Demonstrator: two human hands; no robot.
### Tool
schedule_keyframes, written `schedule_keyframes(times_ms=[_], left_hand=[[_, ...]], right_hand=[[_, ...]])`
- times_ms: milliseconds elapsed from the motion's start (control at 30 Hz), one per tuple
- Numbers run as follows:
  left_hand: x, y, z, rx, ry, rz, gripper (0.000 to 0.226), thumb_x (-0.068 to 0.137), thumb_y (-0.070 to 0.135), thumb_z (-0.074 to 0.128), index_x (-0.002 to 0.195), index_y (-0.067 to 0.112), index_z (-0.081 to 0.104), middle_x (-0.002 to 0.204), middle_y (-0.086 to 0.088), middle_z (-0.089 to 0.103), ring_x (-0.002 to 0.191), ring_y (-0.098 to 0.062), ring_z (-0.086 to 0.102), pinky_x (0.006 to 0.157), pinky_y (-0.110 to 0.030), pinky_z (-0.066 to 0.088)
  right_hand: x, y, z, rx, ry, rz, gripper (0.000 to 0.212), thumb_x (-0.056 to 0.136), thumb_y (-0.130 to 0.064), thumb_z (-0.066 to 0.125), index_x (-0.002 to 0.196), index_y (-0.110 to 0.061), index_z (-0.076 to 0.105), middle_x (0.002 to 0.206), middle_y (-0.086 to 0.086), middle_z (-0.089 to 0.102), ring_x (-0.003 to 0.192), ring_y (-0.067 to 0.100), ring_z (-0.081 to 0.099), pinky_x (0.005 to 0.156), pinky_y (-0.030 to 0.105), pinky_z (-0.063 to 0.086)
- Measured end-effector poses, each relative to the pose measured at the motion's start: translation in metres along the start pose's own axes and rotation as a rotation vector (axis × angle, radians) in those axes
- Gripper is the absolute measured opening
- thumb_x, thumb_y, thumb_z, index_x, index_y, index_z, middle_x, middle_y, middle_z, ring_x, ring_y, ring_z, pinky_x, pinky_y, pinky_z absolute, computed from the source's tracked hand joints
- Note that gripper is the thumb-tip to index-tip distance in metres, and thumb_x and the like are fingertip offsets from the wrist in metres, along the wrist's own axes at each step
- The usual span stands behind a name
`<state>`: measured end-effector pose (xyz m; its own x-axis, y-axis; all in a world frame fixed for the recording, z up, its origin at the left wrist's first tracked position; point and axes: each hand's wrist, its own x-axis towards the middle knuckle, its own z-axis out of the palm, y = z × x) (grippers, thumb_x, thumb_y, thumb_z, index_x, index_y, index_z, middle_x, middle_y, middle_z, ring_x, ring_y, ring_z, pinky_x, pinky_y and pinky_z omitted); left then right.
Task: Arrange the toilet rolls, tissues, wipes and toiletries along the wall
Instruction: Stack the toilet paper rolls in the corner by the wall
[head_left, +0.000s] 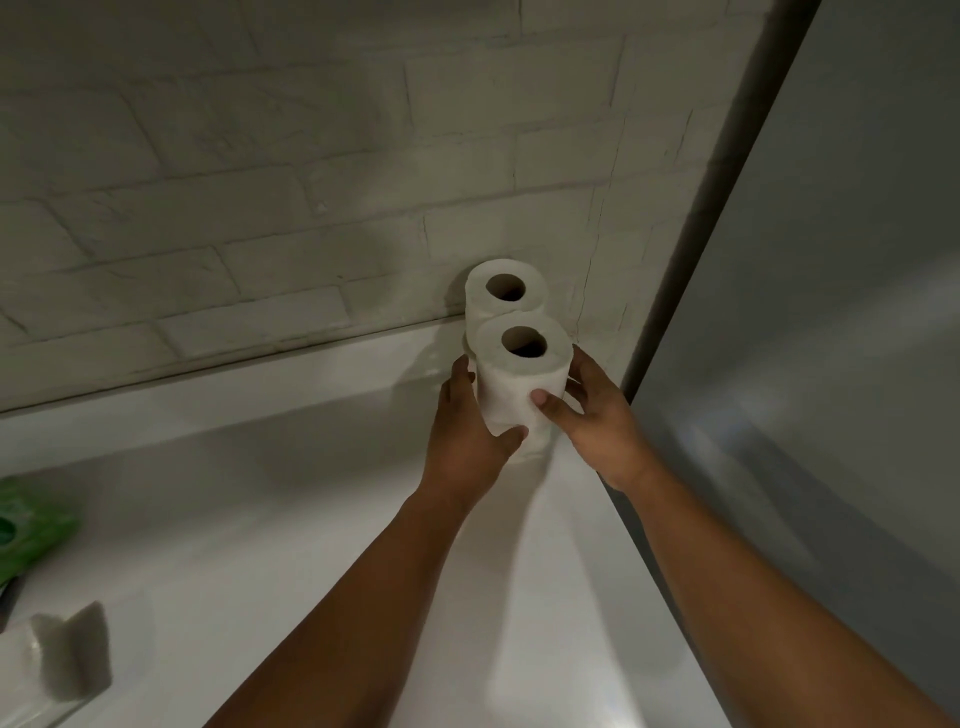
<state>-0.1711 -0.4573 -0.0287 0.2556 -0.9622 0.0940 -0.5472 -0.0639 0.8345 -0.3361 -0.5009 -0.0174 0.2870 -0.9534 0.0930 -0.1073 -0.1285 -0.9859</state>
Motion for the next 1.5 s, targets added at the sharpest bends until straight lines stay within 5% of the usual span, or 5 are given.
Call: schedule_keyframes(times_ms=[267,467,567,667,1500], left_hand=[[-0.001,0.012,-0.023,-0.397,0.034,-0.138,0.059,0.098,0.022,0.05,0.154,0.026,0.03,0.151,0.011,0.041,0.138,-0.007,0.039,0.11,-0.025,0.031],[0.047,0.018,-0.021,-0.806,-0.024,-0.47,0.074,0.098,0.068,0.026,0.155,0.02,0.029,0.161,0.004,0.03,0.149,-0.015,0.026,0.123,-0.039,0.019],[0.063,0.019,-0.013,-0.846,-0.106,-0.469,0.092,0.081,0.088,0.022,0.143,0.027,0.052,0.145,0.003,0.055,0.139,-0.02,0.046,0.12,-0.046,0.028],[0.068,0.025,-0.006,-0.904,-0.11,-0.439,0.087,0.088,0.082,0.018,0.129,0.021,0.064,0.123,-0.007,0.071,0.119,-0.026,0.065,0.108,-0.048,0.045],[0.062,0.042,-0.007,-0.861,-0.11,-0.439,0.071,0.098,0.07,0.018,0.121,0.023,0.066,0.107,-0.001,0.076,0.113,-0.023,0.067,0.091,-0.037,0.054]], right_hand=[[0.028,-0.009,-0.005,0.233,0.02,0.21,0.093,0.07,-0.088,0.047,0.145,-0.034,0.042,0.146,-0.01,0.05,0.136,0.011,0.043,0.117,0.049,0.03],[0.061,-0.016,-0.003,0.403,-0.052,0.387,0.087,0.09,-0.076,0.027,0.137,-0.008,0.053,0.137,0.017,0.057,0.126,0.032,0.055,0.113,0.049,0.038],[0.067,-0.022,0.002,0.521,-0.126,0.355,0.077,0.099,-0.063,0.017,0.135,-0.006,0.054,0.125,0.017,0.064,0.116,0.03,0.062,0.095,0.037,0.054],[0.071,-0.024,0.004,0.531,-0.164,0.331,0.071,0.101,-0.06,0.015,0.135,-0.013,0.055,0.127,0.014,0.064,0.12,0.029,0.06,0.1,0.037,0.05],[0.066,-0.023,0.006,0.452,-0.088,0.323,0.078,0.099,-0.063,0.02,0.135,-0.003,0.053,0.133,0.025,0.057,0.125,0.037,0.055,0.109,0.047,0.042]])
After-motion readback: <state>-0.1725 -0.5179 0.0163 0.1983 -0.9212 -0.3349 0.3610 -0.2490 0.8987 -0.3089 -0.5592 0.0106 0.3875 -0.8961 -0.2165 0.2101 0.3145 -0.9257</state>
